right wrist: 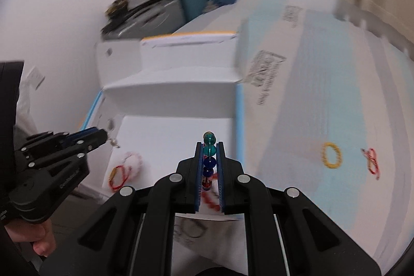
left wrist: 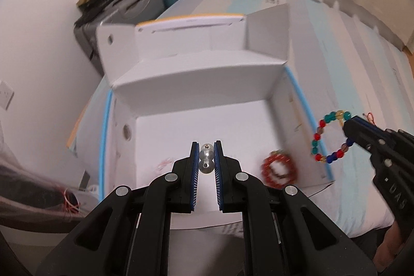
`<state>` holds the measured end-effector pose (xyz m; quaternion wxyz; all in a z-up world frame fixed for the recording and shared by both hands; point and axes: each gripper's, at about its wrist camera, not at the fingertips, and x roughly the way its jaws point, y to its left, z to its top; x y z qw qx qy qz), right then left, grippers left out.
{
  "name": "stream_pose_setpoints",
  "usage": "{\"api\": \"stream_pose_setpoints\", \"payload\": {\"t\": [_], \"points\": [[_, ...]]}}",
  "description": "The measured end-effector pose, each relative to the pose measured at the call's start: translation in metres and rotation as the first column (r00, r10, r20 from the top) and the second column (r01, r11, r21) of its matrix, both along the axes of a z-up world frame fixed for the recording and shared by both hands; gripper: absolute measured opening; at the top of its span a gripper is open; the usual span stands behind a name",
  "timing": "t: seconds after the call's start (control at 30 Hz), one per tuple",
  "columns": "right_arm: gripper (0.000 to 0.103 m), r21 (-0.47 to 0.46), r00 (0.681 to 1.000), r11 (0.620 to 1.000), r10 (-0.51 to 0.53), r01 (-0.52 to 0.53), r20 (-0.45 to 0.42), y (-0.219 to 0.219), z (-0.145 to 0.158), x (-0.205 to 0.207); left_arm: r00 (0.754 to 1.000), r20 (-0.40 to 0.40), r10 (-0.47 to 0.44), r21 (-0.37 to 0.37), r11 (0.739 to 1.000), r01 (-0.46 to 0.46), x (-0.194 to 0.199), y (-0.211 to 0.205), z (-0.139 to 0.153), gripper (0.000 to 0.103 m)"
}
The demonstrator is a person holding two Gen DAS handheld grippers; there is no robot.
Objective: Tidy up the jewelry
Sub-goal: 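Carry the pearls and multicolour bracelet into the white box and open both tools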
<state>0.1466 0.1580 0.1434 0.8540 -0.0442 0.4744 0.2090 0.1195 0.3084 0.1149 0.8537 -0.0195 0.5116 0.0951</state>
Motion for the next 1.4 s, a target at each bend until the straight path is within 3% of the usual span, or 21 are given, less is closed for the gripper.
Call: {"api": "stream_pose_setpoints", "payload": {"t": [0.23, 0.6, 1.23, 1.27, 1.37, 1.4], "points": [[0.009, -0.045, 0.99, 0.998, 0.024, -0.031, -0.14, 0.04, -0.045, 0.011, 0.996, -0.073, 0.043, -0.049, 0.998, -0.047, -0.005, 0.04, -0.034, 0.011], [0.009, -0.131, 0.974, 0.991, 0.009, -0.04, -0.225, 0.053, -0.097, 0.021, 0.981, -0.183, 0.068, -0.091, 0.992, -0.086, 0.0, 0.067, -0.094, 0.011], [0.012, -0.157, 0.962, 0.986, 0.014, -0.059, -0.272, 0.059, -0.124, 0.02, 0.963, -0.25, 0.102, -0.08, 0.989, -0.126, 0.008, 0.077, -0.127, 0.012], [0.014, -0.153, 0.963, 0.986, 0.017, -0.061, -0.271, 0.06, -0.122, 0.02, 0.964, -0.247, 0.103, -0.077, 0.989, -0.125, 0.008, 0.076, -0.126, 0.012], [0.04, -0.132, 0.967, 0.99, 0.023, -0.058, -0.253, 0.059, -0.11, 0.015, 0.968, -0.225, 0.114, -0.058, 0.99, -0.13, 0.007, 0.074, -0.118, 0.014], [0.046, -0.126, 0.97, 0.99, 0.024, -0.056, -0.241, 0.059, -0.105, 0.014, 0.97, -0.214, 0.118, -0.051, 0.99, -0.132, 0.006, 0.074, -0.116, 0.021]]}}
